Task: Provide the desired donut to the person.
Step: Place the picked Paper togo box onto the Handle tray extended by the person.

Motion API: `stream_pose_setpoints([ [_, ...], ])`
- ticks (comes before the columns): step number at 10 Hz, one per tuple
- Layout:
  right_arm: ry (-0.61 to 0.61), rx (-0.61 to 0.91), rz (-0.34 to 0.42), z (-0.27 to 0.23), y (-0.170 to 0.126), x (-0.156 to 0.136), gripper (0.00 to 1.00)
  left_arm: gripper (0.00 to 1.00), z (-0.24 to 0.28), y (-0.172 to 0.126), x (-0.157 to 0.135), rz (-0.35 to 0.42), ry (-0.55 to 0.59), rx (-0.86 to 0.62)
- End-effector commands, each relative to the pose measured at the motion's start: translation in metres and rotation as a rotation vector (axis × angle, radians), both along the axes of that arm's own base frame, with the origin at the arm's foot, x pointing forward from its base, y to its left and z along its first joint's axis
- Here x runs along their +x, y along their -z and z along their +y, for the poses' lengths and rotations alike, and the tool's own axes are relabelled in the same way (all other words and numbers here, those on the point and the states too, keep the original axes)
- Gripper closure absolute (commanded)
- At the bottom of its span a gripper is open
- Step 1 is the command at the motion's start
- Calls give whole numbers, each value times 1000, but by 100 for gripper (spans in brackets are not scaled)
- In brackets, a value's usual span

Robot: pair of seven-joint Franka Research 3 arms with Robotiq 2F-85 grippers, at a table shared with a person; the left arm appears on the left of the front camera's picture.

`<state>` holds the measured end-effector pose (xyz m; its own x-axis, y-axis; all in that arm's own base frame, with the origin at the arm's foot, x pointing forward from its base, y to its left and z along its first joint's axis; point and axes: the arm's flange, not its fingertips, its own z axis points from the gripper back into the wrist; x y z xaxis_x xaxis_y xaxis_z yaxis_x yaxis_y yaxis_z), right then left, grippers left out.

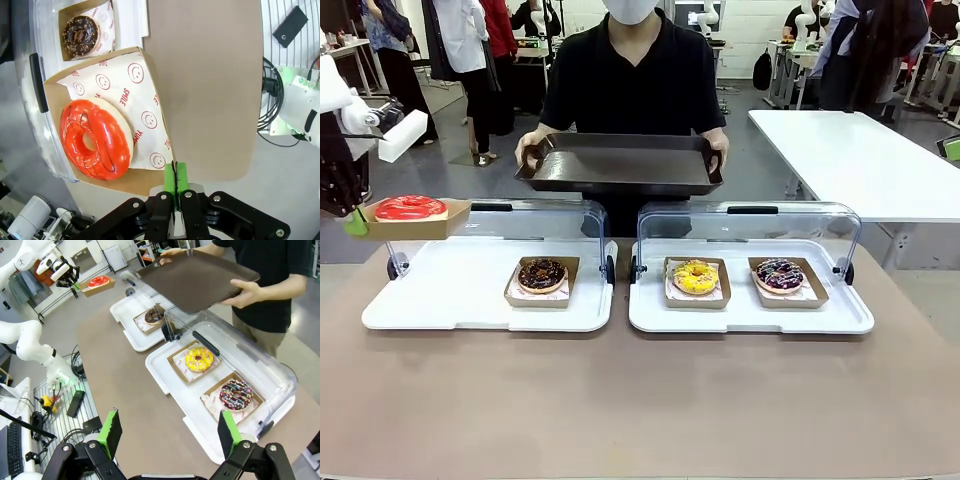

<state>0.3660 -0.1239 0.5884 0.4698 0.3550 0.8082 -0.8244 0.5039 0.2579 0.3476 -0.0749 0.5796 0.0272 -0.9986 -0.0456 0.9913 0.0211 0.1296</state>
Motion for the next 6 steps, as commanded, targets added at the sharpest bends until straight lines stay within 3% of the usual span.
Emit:
stream_pose_setpoints([
  [1,0,14,-5,-1,0,0,0,100,1,-2,-2,-7,-8,9],
  [6,0,14,-5,-1,0,0,0,99,1,0,0,-1,-1,-2],
])
